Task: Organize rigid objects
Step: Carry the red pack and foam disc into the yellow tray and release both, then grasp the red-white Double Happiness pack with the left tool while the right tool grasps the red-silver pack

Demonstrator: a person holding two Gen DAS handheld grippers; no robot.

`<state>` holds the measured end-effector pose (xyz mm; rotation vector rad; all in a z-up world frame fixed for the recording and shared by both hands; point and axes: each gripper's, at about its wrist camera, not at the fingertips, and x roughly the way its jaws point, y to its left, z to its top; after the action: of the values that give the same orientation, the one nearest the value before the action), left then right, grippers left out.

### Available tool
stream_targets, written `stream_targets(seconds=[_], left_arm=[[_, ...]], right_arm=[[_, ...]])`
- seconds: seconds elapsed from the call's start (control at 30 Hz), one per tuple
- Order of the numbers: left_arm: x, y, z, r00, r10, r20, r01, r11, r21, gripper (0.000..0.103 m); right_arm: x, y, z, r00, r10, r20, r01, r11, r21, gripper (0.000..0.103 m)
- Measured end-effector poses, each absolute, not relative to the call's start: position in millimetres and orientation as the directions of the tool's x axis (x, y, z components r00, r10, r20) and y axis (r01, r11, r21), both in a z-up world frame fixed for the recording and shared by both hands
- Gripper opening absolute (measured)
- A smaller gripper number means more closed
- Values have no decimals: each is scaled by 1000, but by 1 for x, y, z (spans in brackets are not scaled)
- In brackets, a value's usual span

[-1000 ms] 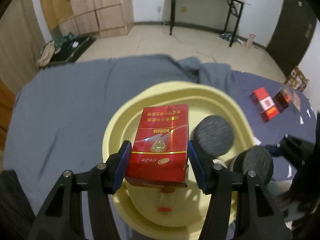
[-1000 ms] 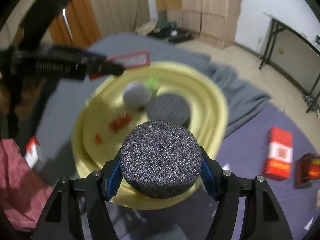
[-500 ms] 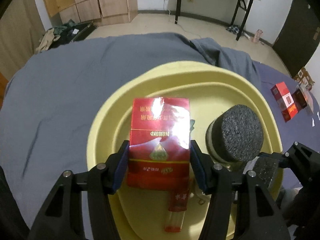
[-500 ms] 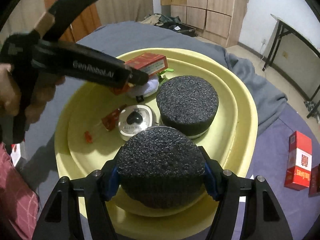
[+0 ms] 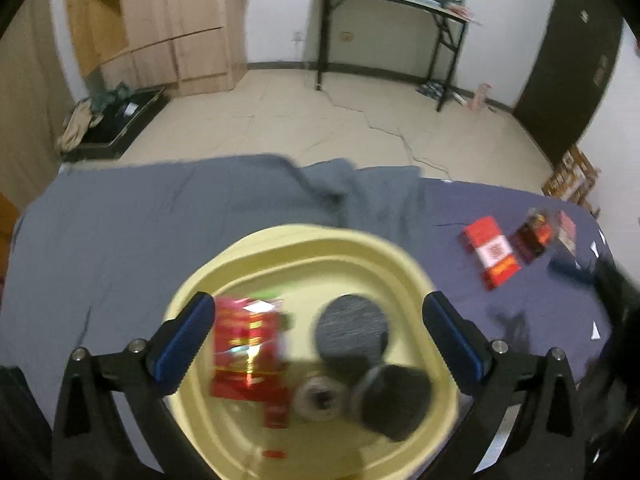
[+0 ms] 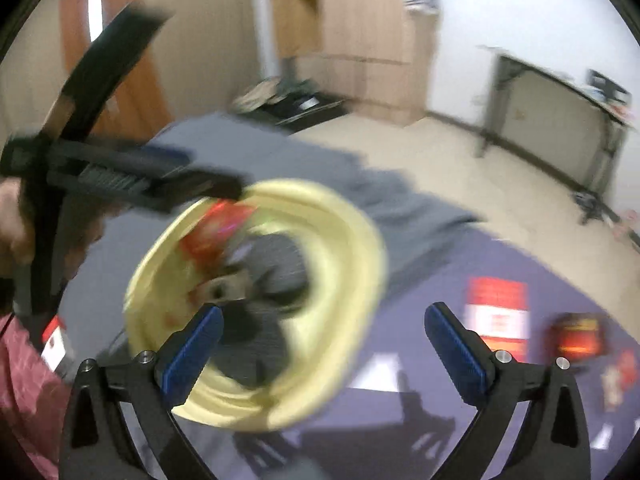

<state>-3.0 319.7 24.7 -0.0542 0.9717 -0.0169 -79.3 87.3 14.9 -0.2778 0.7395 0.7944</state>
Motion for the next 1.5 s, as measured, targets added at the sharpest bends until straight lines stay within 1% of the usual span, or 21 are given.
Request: stream_targets(seconds=[0.07, 0.1, 0.17, 0.23, 0.3, 0.4, 0.47, 0.57, 0.67, 0.87, 0.97, 1.07, 1.17, 1.23, 1.27, 1.3, 1.37, 1.4, 1.5], left_arm=[[7, 289, 31, 548, -56, -835, 21, 998, -52, 103], [11, 273, 32, 538, -63, -840, 26, 998, -59, 103], [21, 246, 31, 513, -89, -854, 32, 996, -84, 103], [37, 213, 23, 481, -117, -869, 47, 993, -107, 103], [52, 189, 11, 451, -112, -886, 51, 994, -100, 103], [78, 160, -11, 396, -92, -914, 31, 996, -87, 103], [93, 147, -22, 383, -78, -921, 17, 997, -78, 103], [112, 133, -38, 384, -59, -921, -15, 997, -70, 103], [125, 128, -55, 356, -64, -932, -45, 995, -85, 103], [136, 120, -78, 331, -57, -942, -49, 996, -77, 103], [137, 117, -81, 334, -53, -941, -41, 997, -71, 103], [136, 113, -84, 334, -48, -941, -22, 998, -59, 103], [137, 110, -89, 337, -50, -940, -12, 998, -57, 103], [137, 110, -92, 338, -59, -939, -6, 998, -65, 100], [136, 111, -93, 344, -63, -937, 2, 998, -67, 84], [136, 110, -93, 348, -54, -936, 12, 999, -53, 69], [136, 108, -91, 360, -59, -931, 36, 998, -50, 61], [135, 107, -90, 358, -61, -932, 40, 998, -50, 60], [128, 114, -77, 370, -63, -927, 34, 998, -54, 59]], right_arm=[[-61, 47, 29, 545, 498, -675, -658, 753, 24, 103], [-46, 18, 35, 590, 447, -672, -600, 800, 6, 103], [-23, -25, 36, 622, 375, -688, -529, 848, -15, 103], [-6, -68, 32, 641, 309, -702, -466, 884, -37, 103], [11, -110, 25, 653, 258, -713, -400, 916, -35, 103], [33, -159, 13, 639, 245, -729, -340, 940, 17, 103], [44, -176, 5, 643, 249, -724, -357, 934, 5, 103], [55, -192, -11, 640, 273, -718, -452, 890, -64, 103], [63, -203, -23, 607, 298, -737, -505, 860, -69, 103], [76, -232, -36, 544, 415, -729, -574, 818, 37, 103], [74, -232, -45, 551, 403, -731, -586, 810, 5, 103], [76, -233, -55, 589, 351, -728, -572, 817, -70, 103], [82, -235, -61, 589, 325, -739, -558, 826, -82, 103], [88, -235, -67, 586, 321, -744, -554, 828, -79, 103], [91, -230, -70, 586, 321, -744, -554, 829, -78, 102], [94, -229, -73, 580, 327, -746, -557, 828, -70, 98], [95, -225, -77, 585, 329, -741, -553, 830, -68, 95], [95, -224, -77, 596, 322, -736, -542, 837, -73, 95], [94, -216, -82, 608, 301, -734, -510, 857, -71, 94]])
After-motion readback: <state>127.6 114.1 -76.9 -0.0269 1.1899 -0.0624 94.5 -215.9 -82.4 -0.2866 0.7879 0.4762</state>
